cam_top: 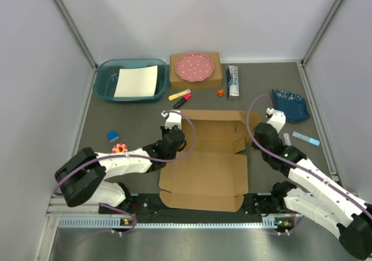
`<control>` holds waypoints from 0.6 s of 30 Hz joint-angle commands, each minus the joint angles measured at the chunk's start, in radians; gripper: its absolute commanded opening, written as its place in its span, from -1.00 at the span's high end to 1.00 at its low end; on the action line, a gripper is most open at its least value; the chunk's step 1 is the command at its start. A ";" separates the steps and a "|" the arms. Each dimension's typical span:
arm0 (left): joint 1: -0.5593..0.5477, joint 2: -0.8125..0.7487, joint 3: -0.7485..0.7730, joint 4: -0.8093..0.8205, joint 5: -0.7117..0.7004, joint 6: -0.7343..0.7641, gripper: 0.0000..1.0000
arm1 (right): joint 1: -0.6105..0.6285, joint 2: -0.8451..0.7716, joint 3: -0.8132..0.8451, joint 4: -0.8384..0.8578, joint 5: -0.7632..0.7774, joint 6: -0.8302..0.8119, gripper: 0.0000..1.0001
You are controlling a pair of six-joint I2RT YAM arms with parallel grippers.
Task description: Fold the paper box
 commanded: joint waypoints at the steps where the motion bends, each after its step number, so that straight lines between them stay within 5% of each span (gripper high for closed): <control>1: 0.009 0.002 -0.009 -0.114 0.000 0.028 1.00 | -0.013 -0.001 -0.019 0.109 -0.072 -0.034 0.52; 5: 0.009 0.001 -0.011 -0.116 0.000 0.020 1.00 | -0.013 -0.059 -0.043 0.110 -0.130 -0.037 1.00; 18: 0.009 0.022 0.009 -0.114 0.006 0.003 1.00 | -0.013 -0.234 -0.059 0.066 -0.334 0.031 1.00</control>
